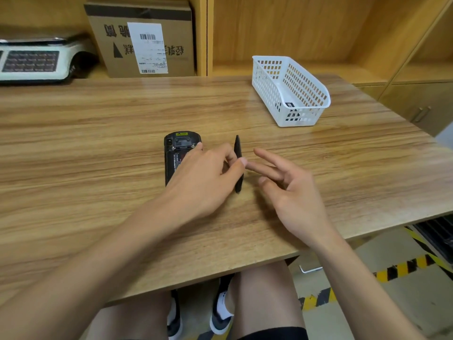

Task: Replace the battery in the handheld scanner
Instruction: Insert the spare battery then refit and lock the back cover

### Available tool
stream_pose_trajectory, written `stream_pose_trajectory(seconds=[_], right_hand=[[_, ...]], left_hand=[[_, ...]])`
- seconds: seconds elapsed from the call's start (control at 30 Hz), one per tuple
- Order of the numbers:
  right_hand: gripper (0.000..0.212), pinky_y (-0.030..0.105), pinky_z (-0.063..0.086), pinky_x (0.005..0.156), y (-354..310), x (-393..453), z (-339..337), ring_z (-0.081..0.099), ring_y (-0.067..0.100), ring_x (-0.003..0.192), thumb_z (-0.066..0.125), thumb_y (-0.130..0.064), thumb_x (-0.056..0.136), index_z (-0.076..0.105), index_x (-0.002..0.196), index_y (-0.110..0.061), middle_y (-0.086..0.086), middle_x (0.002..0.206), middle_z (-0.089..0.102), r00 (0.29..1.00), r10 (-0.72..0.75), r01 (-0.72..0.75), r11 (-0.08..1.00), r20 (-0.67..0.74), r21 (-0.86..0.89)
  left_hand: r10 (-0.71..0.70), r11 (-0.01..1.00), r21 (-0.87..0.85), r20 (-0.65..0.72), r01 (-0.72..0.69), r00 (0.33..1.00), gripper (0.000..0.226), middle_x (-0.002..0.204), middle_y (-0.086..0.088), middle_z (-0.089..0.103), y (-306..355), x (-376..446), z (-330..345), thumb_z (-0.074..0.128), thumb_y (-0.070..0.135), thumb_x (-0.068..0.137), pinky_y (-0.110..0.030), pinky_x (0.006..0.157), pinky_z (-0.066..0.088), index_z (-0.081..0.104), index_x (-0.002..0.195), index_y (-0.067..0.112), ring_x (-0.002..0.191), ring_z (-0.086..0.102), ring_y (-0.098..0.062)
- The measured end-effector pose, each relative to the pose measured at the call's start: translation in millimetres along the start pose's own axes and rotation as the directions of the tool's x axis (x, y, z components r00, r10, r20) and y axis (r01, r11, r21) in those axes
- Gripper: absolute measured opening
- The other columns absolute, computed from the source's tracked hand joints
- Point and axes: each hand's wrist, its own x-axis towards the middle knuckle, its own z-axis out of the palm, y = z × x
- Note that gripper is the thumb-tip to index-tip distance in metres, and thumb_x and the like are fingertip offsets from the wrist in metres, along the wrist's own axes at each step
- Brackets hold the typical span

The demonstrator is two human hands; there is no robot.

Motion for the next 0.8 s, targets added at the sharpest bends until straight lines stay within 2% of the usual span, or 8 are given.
stream_pose_trajectory(seconds=[0.1,0.17,0.23,0.33,0.47,0.53,0.67,0.8], right_hand=[[0.048,0.037,0.042,0.112,0.3,2.1,1.6,0.062,-0.003,0.118,0.061,-0.001,0.092,0.060,0.133,-0.026,-0.015,0.113,0.075,1.000,0.016,-0.016,0.999,0.001,0.045],[0.043,0.033,0.047,0.108,1.1,5.1,3.4,0.064,-0.004,0.115,0.063,-0.001,0.091,0.064,0.129,-0.022,-0.011,0.115,0.074,0.999,0.016,-0.014,0.998,-0.032,0.060],[0.039,0.035,0.050,0.104,3.2,9.8,4.7,0.066,-0.002,0.112,0.068,-0.005,0.090,0.068,0.125,-0.021,-0.009,0.117,0.073,0.995,0.031,-0.023,0.996,-0.098,0.083],[0.043,0.034,0.052,0.102,3.2,17.4,7.7,0.068,-0.002,0.106,0.074,-0.014,0.087,0.065,0.130,-0.018,-0.006,0.120,0.072,0.985,0.084,-0.062,0.988,-0.151,0.145],[0.042,0.026,0.055,0.089,-9.9,25.4,14.5,0.072,0.006,0.101,0.073,-0.015,0.089,0.063,0.129,-0.016,0.001,0.103,0.078,0.988,0.109,-0.074,0.957,-0.112,0.280],[0.037,0.017,0.054,0.081,-20.5,28.5,18.0,0.073,0.006,0.087,0.072,-0.015,0.089,0.066,0.126,-0.018,0.001,0.088,0.080,0.992,0.079,-0.047,0.952,-0.095,0.302],[0.033,0.012,0.051,0.077,-33.7,36.9,28.6,0.067,0.000,0.069,0.073,-0.010,0.087,0.070,0.119,-0.019,-0.006,0.071,0.076,0.993,0.039,-0.001,0.950,-0.115,0.313],[0.027,0.012,0.050,0.071,-38.7,43.7,43.4,0.066,-0.002,0.065,0.075,-0.006,0.085,0.073,0.111,-0.013,-0.006,0.071,0.075,0.992,0.035,0.002,0.955,-0.121,0.295]], left_hand=[[-0.014,0.999,-0.031,-0.017,0.014,1.000,0.024,0.060,-0.001,0.069,1.8,-0.9,-4.3,0.051,0.034,0.098,-0.036,0.112,0.035,0.062,0.083,0.019,0.064,0.063,-0.020],[-0.032,0.999,-0.043,-0.037,0.030,0.999,0.023,0.062,0.001,0.071,-0.5,-2.1,-8.2,0.053,0.034,0.096,-0.036,0.081,0.050,0.064,0.081,0.021,0.057,0.060,-0.016],[-0.034,0.996,-0.084,-0.055,0.029,0.998,0.024,0.060,0.004,0.070,-2.9,-4.3,-12.2,0.055,0.034,0.096,-0.032,0.058,0.046,0.063,0.077,0.022,0.048,0.054,-0.009],[-0.064,0.963,-0.264,-0.068,0.044,0.996,0.023,0.048,0.010,0.060,-5.5,-7.3,-17.5,0.056,0.029,0.097,-0.022,0.045,0.031,0.063,0.077,0.021,0.037,0.041,-0.006],[-0.078,0.878,-0.478,-0.121,0.011,0.990,0.021,0.065,-0.003,0.074,-10.0,-10.5,-28.3,0.056,0.025,0.099,-0.027,0.051,0.040,0.066,0.082,0.017,0.046,0.054,-0.015],[-0.072,0.861,-0.509,-0.137,-0.008,0.988,0.020,0.075,0.005,0.078,-12.8,-13.3,-33.3,0.056,0.023,0.099,-0.029,0.068,0.050,0.066,0.083,0.018,0.065,0.071,-0.011],[-0.104,0.865,-0.501,-0.226,-0.024,0.969,0.016,0.077,0.012,0.078,-24.9,-18.3,-43.0,0.066,0.024,0.094,-0.028,0.071,0.052,0.073,0.080,0.027,0.071,0.070,-0.005],[-0.166,0.880,-0.475,-0.283,0.012,0.945,0.017,0.077,0.015,0.076,-40.0,-22.4,-56.6,0.075,0.015,0.085,-0.009,0.073,0.050,0.078,0.098,0.025,0.074,0.069,0.009]])
